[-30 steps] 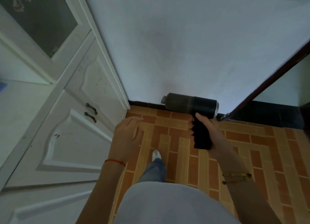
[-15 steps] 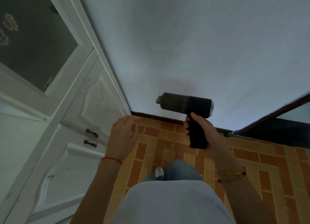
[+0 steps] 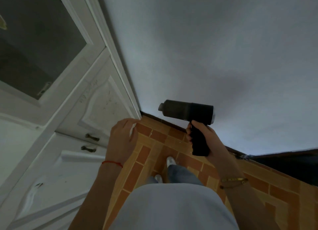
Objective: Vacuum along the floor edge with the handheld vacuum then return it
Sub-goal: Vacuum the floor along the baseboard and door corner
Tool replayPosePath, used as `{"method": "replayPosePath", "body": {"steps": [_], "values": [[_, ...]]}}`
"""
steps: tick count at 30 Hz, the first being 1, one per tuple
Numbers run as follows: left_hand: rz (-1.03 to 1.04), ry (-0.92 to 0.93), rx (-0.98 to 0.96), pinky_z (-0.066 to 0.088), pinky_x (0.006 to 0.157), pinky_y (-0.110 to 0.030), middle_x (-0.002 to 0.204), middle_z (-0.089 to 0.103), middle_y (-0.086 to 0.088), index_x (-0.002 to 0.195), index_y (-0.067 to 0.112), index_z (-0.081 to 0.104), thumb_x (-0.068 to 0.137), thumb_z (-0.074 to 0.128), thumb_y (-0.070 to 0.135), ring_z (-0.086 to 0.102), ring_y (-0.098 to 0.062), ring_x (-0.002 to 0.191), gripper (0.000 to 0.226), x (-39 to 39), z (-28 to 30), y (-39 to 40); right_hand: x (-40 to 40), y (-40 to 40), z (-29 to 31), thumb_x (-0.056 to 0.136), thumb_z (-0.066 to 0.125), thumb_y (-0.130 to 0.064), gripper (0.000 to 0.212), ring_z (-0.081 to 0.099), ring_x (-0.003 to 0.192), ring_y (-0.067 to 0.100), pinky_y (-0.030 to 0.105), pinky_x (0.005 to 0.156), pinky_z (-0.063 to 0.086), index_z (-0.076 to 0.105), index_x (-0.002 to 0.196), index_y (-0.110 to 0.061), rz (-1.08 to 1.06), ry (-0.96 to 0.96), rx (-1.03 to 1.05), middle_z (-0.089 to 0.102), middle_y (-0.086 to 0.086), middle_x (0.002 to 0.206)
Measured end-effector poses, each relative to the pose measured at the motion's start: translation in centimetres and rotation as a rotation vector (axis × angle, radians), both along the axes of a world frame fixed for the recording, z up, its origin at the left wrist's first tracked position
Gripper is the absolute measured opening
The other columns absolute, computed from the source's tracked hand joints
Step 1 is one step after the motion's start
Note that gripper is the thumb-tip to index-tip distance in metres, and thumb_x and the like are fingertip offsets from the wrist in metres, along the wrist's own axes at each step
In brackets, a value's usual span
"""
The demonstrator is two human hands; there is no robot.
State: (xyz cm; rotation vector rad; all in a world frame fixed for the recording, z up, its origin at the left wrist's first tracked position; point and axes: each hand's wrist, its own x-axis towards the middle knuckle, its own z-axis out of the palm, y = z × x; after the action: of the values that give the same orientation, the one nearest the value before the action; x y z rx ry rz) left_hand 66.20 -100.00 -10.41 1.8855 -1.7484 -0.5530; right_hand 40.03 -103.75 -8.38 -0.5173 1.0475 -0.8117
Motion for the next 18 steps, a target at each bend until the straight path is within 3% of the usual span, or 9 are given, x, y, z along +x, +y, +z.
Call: {"method": "replayPosePath", "body": {"steps": [2, 6, 12, 18], "values": [[0.014, -0.007, 0.012, 0.044, 0.097, -0.038, 0.115, 0.066, -0.005, 0.118, 0.013, 0.065, 0.096, 0.038, 0.03, 0.059, -0.021, 0.106, 0.039, -0.4, -0.9, -1.0, -0.3, -1.7, -0.5, 0.082, 0.063, -0.028, 0.022, 0.058, 0.059, 0.016, 0.023, 0.053, 0.05, 0.058, 0.089, -0.008, 0.037, 0.012, 0.015, 0.061, 0.007, 0.075], [0.069, -0.032, 0.071, 0.048, 0.095, -0.046, 0.114, 0.067, -0.01, 0.118, 0.008, 0.065, 0.094, 0.043, 0.018, 0.061, -0.028, 0.104, 0.034, -0.5, -3.9, -3.0, -0.4, -5.2, -2.6, 0.078, 0.068, -0.032, 0.029, 0.057, 0.059, 0.019, 0.026, 0.053, 0.049, 0.058, 0.089, -0.007, 0.106, 0.119, 0.068, 0.06, 0.011, 0.077], [0.149, -0.052, 0.105, 0.042, 0.095, -0.04, 0.113, 0.067, -0.01, 0.117, 0.01, 0.065, 0.095, 0.038, 0.022, 0.06, -0.028, 0.103, 0.037, -0.1, -8.6, -5.3, 0.4, -9.1, -7.6, 0.081, 0.071, -0.033, 0.025, 0.058, 0.061, 0.019, 0.026, 0.055, 0.05, 0.062, 0.086, -0.01, 0.181, 0.131, 0.117, 0.061, 0.01, 0.076], [0.193, -0.054, 0.094, 0.047, 0.093, -0.043, 0.113, 0.066, -0.012, 0.118, 0.008, 0.065, 0.094, 0.051, 0.002, 0.06, -0.03, 0.104, 0.029, 1.8, -12.7, -7.1, 2.9, -11.9, -12.4, 0.09, 0.063, -0.024, 0.017, 0.058, 0.056, 0.016, 0.025, 0.052, 0.05, 0.061, 0.083, -0.009, 0.24, 0.144, 0.162, 0.061, 0.007, 0.072]]}}
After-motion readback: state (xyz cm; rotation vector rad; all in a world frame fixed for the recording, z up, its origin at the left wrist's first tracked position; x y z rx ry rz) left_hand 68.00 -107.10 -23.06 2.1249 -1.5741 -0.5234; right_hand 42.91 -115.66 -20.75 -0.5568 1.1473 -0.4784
